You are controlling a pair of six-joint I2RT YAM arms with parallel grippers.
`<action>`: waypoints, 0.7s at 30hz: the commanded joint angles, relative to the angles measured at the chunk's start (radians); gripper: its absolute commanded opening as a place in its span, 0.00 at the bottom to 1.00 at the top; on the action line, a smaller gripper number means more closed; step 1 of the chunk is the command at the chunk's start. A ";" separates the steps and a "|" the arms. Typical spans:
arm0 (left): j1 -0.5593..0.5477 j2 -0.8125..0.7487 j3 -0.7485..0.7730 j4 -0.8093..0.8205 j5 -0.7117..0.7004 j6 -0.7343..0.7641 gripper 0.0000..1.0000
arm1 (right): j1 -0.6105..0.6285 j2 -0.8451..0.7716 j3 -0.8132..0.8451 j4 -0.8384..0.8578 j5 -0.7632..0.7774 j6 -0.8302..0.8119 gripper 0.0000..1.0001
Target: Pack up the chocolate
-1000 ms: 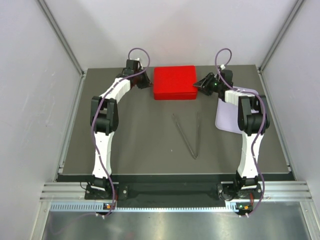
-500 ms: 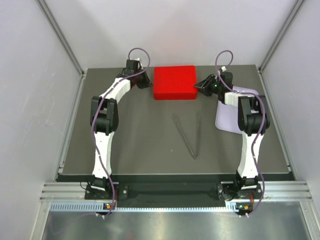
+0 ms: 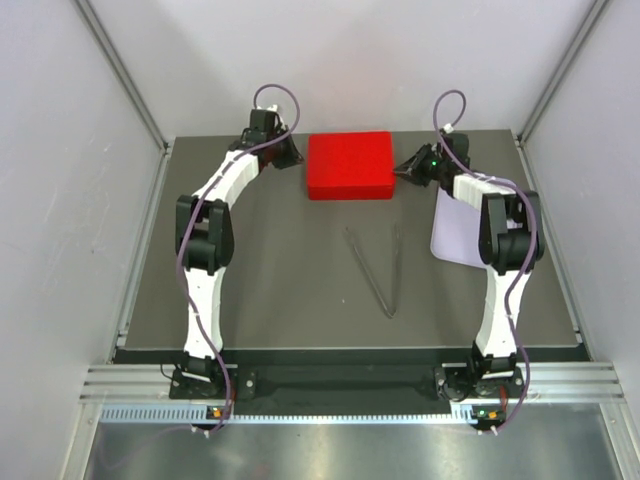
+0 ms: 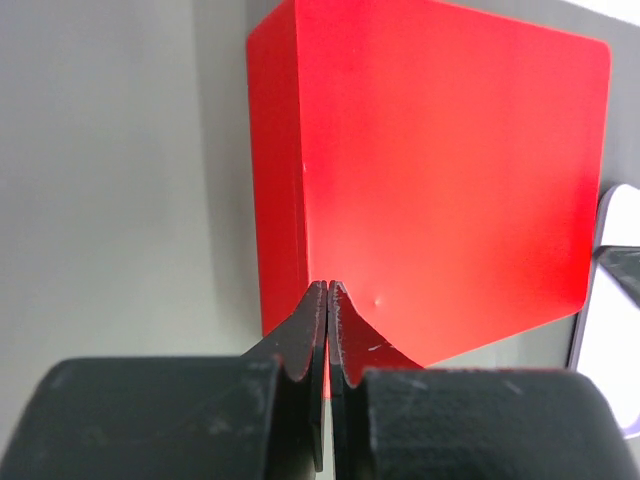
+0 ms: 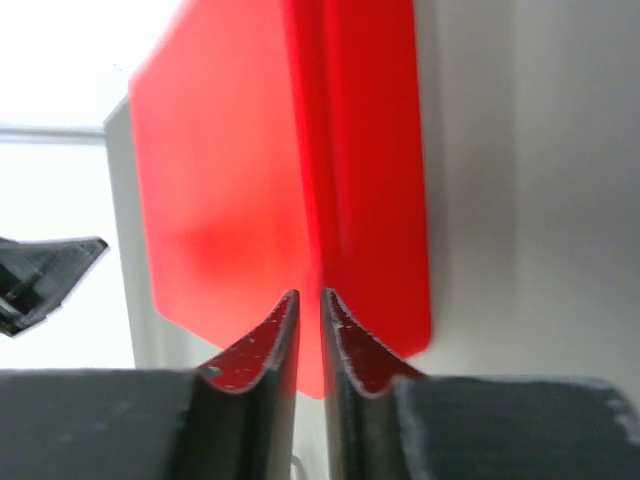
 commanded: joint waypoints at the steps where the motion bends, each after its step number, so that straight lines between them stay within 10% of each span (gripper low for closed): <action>1: 0.002 -0.075 0.009 0.001 -0.047 0.009 0.01 | -0.015 -0.040 0.143 -0.066 0.019 -0.051 0.13; 21: -0.005 0.126 0.009 0.213 0.128 -0.026 0.00 | 0.022 0.517 0.618 0.184 -0.248 0.219 0.02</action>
